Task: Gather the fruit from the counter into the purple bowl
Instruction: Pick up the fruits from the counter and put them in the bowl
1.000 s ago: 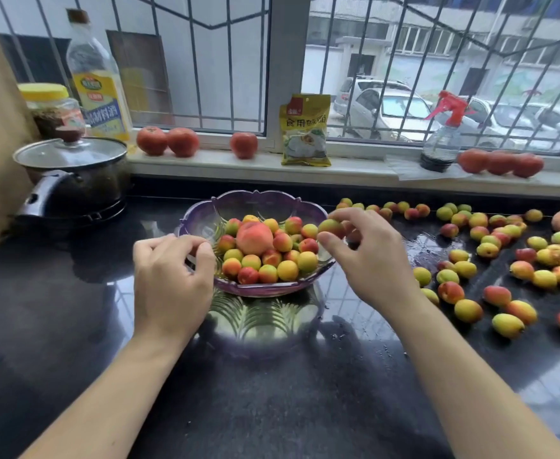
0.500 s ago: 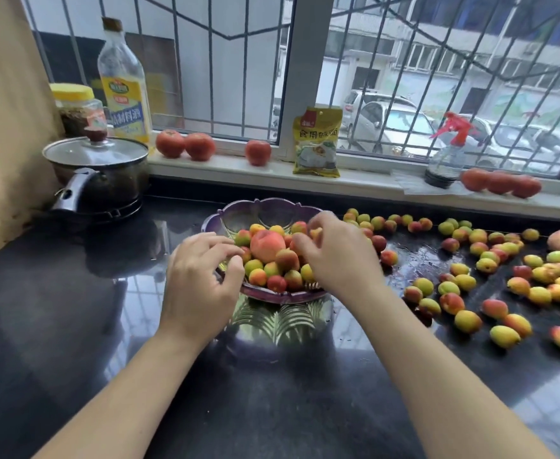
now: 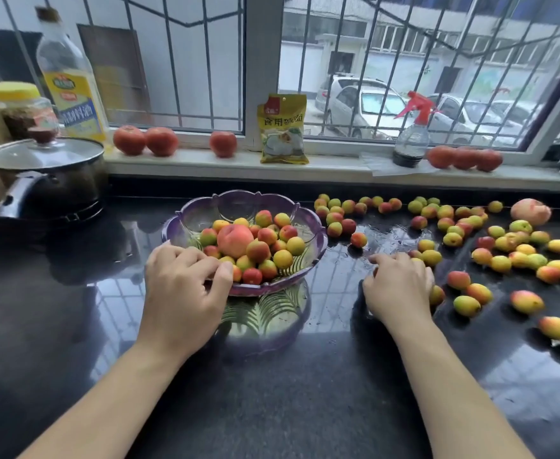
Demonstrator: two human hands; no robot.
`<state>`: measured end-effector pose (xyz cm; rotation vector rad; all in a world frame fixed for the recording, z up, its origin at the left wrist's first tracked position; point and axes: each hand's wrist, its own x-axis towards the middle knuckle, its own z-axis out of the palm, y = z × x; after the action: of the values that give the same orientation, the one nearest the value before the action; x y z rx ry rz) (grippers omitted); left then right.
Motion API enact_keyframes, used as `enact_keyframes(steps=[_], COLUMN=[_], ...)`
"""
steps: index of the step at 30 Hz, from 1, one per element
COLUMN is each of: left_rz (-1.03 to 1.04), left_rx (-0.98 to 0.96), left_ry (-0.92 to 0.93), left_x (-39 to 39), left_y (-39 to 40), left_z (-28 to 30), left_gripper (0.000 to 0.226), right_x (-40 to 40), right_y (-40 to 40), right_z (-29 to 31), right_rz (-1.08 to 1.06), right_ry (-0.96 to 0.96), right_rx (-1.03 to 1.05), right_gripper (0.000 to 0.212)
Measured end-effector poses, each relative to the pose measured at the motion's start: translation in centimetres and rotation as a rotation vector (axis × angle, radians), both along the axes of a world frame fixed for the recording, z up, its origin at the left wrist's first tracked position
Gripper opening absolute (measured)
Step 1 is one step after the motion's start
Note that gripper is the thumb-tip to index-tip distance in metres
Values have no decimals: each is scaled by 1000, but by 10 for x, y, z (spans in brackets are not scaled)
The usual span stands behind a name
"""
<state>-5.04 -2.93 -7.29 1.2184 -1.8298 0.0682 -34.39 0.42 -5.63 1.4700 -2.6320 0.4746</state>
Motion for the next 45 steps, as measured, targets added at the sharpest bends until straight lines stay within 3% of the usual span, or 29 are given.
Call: enact_keyframes(steps=[9, 15, 17, 19, 25, 27, 32, 36, 39, 42, 45], left_rz=[-15, 33, 4, -9, -5, -12, -34, -21, -19, -48, -97], left_rx=[4, 69, 102, 112, 114, 128, 113, 104, 73, 31, -8], left_ry=[78, 262, 266, 252, 223, 214, 214, 199, 185, 156, 149], left_x=[3, 11, 13, 12, 15, 15, 14, 12, 8, 5, 6], left_y=[-1, -11, -14, -14, -13, -12, -12, -9, -3, 3, 4], left_z=[1, 1, 1, 0, -1, -1, -1, 1, 3, 7, 10], left_gripper=[45, 29, 31, 32, 33, 36, 35, 35, 37, 39, 36], right_x=[-2, 21, 40, 60, 95, 91, 61, 17, -3, -12, -16], right_y=[-8, 5, -4, -24, -66, -67, -34, -8, 11, 24, 21], right_z=[-4, 26, 44, 56, 57, 55, 40, 23, 8, 2, -1], right_rz=[-21, 303, 486, 582, 564, 549, 429, 316, 179, 70, 44], right_ry=[15, -210, -294, -270, -148, -195, -289, -190, -106, -195, -157], right_rx=[-113, -703, -625, -342, -113, -161, -563, -404, -479, -528, -357], right_gripper=[31, 23, 21, 19, 13, 13, 13, 13, 18, 27, 30])
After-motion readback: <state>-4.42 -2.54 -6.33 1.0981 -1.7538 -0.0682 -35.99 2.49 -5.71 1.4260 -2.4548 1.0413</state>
